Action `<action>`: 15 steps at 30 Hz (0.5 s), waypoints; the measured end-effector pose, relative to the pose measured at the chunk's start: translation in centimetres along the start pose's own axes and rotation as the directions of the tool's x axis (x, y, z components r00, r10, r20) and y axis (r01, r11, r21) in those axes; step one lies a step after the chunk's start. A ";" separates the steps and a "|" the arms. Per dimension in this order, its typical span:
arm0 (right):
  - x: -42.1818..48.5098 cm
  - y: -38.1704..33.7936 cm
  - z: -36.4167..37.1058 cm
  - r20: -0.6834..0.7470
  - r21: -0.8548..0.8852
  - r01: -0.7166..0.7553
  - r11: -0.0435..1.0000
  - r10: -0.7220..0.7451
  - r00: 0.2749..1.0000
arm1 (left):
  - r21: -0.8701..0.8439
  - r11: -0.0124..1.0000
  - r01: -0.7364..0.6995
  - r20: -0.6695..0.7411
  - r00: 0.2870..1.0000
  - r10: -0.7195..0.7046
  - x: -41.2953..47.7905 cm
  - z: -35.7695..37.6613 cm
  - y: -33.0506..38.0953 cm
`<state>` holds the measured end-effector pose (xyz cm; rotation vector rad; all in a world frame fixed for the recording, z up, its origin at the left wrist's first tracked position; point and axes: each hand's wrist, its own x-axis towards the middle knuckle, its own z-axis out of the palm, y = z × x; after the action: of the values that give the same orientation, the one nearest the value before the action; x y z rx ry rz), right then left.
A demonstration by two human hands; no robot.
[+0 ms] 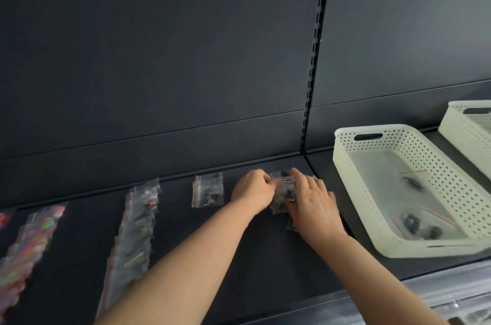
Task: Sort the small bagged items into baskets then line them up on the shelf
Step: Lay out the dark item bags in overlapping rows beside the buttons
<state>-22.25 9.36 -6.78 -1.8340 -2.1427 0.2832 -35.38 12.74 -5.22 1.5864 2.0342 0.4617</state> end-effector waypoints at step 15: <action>1.5 -0.4 -0.8 0.211 0.796 -0.193 0.573 0.036 0.977 | -0.733 0.680 -0.028 -0.147 0.982 -0.118 -1.7 -1.7 0.3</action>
<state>-22.54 10.74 -5.79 -1.3802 -1.5125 1.2740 -35.84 11.28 -3.38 1.0008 1.6516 1.2677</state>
